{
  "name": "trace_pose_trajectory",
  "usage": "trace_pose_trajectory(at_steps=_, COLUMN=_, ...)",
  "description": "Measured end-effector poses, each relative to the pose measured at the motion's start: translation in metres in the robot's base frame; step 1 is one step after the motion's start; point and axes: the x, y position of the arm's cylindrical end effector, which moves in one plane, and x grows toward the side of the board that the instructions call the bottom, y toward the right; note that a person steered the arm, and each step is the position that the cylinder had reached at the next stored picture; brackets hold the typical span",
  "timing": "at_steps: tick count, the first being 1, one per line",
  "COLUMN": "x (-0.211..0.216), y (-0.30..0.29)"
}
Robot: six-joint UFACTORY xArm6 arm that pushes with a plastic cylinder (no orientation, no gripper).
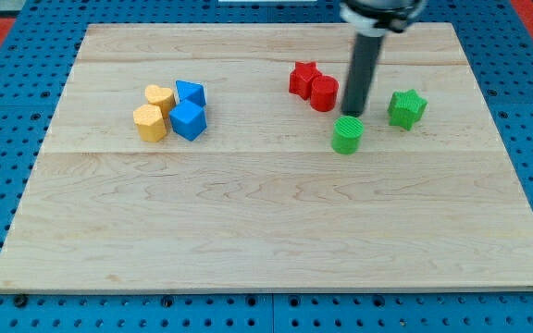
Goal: Move the green circle closer to the green star
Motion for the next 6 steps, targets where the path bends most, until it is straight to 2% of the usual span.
trace_pose_trajectory(at_steps=1, x=0.015, y=-0.024)
trace_pose_trajectory(at_steps=2, x=0.046, y=-0.015)
trace_pose_trajectory(at_steps=4, x=0.058, y=0.003)
trace_pose_trajectory(at_steps=5, x=0.068, y=0.033)
trace_pose_trajectory(at_steps=6, x=0.040, y=0.045)
